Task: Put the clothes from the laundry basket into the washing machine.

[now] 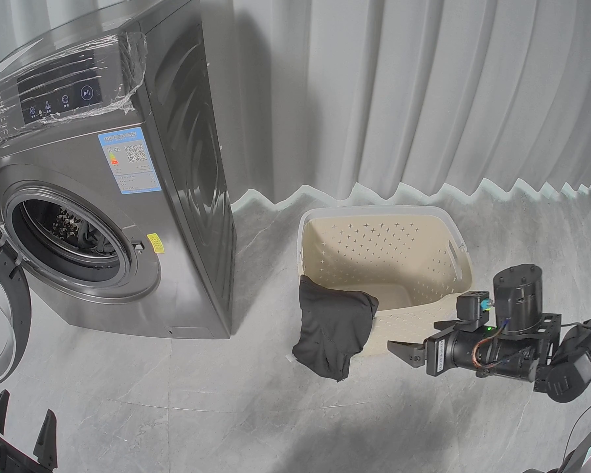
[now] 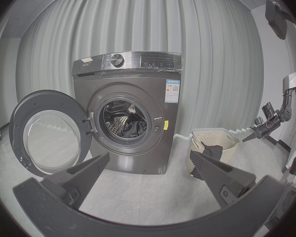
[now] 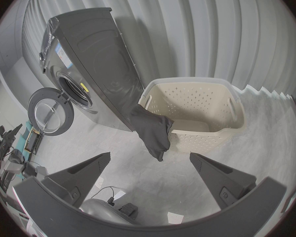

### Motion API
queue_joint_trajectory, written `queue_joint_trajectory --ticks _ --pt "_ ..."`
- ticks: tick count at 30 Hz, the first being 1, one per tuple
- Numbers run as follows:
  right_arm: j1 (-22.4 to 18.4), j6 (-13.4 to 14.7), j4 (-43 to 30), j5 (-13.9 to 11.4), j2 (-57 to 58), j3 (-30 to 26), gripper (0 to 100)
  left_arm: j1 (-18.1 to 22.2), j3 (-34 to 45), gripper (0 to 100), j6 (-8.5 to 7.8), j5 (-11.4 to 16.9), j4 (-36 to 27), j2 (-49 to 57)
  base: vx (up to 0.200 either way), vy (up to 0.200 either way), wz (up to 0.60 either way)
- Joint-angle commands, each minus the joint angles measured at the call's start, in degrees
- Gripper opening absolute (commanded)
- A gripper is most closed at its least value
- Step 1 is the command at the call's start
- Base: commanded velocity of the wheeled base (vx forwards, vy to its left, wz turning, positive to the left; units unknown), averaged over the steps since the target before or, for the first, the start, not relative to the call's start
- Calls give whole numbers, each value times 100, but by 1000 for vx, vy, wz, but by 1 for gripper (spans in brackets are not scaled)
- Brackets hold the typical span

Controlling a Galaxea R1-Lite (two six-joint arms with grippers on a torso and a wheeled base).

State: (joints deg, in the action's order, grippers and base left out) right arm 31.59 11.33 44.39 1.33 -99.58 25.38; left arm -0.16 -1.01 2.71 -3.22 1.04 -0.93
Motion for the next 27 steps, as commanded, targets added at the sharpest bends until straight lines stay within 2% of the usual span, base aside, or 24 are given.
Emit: queue_joint_trajectory --ticks 1,10,18,21,27 --pt "155 186 35 52 -799 318 100 7 84 100 2 -3 2 93 0 0 0" --pt "269 529 35 122 -1327 679 100 -2 84 100 11 -3 2 84 0 0 0" --pt "419 546 35 140 -1327 600 100 -2 84 100 11 5 -7 84 0 0 0" --pt "489 573 44 280 -1344 521 100 -2 84 100 19 5 -7 84 0 0 0" --pt "524 581 35 307 -1379 529 100 -2 75 100 19 5 -7 75 0 0 0"
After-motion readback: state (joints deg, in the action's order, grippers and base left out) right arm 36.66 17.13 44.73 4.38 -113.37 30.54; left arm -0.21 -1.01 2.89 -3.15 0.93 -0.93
